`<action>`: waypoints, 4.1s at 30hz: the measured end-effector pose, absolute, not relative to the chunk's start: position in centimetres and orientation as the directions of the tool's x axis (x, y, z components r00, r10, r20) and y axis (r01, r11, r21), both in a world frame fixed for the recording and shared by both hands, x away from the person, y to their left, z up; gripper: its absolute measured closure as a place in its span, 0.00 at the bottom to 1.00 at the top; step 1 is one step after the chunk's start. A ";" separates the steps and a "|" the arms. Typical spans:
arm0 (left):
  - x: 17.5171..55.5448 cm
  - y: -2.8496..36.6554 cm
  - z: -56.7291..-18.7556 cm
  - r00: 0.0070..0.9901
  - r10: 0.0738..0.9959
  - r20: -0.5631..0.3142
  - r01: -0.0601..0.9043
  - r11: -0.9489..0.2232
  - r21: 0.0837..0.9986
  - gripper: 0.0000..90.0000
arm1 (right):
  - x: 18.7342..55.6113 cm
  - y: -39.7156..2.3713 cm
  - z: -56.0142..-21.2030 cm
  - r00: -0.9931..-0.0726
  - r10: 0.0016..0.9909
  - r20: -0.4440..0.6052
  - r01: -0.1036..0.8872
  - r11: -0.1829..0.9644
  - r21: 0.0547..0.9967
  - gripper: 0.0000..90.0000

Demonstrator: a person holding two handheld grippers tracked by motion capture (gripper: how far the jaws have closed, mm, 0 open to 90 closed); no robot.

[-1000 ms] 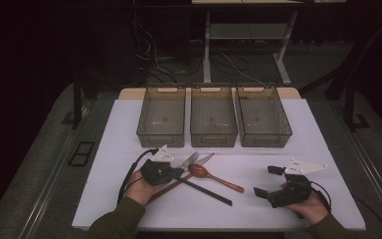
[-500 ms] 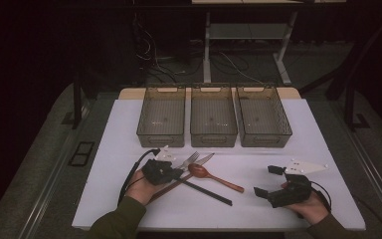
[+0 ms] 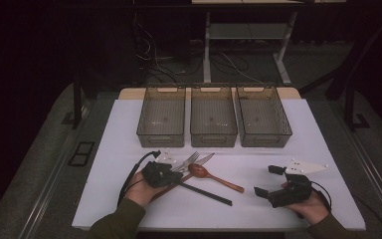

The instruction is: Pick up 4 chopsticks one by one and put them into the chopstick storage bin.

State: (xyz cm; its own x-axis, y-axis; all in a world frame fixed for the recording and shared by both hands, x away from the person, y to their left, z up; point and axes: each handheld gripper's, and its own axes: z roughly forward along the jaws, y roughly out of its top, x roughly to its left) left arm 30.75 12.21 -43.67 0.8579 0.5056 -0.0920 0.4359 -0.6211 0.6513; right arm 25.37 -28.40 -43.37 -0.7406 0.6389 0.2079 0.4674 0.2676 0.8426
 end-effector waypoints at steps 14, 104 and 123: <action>29.7 12.4 -43.6 0.867 0.487 -0.107 0.432 -0.625 0.650 0.99 | 25.4 -28.4 -43.4 -0.740 0.639 0.209 0.469 0.268 0.842 0.01; 27.7 6.4 -44.1 0.979 0.179 -0.094 0.197 -0.737 0.646 0.84 | 25.5 -28.1 -43.6 -0.745 0.631 0.216 0.472 0.270 0.839 0.01; 27.7 7.0 -43.7 0.970 0.239 -0.049 0.212 -0.723 0.658 0.93 | 25.5 -28.2 -43.5 -0.744 0.632 0.218 0.472 0.266 0.841 0.01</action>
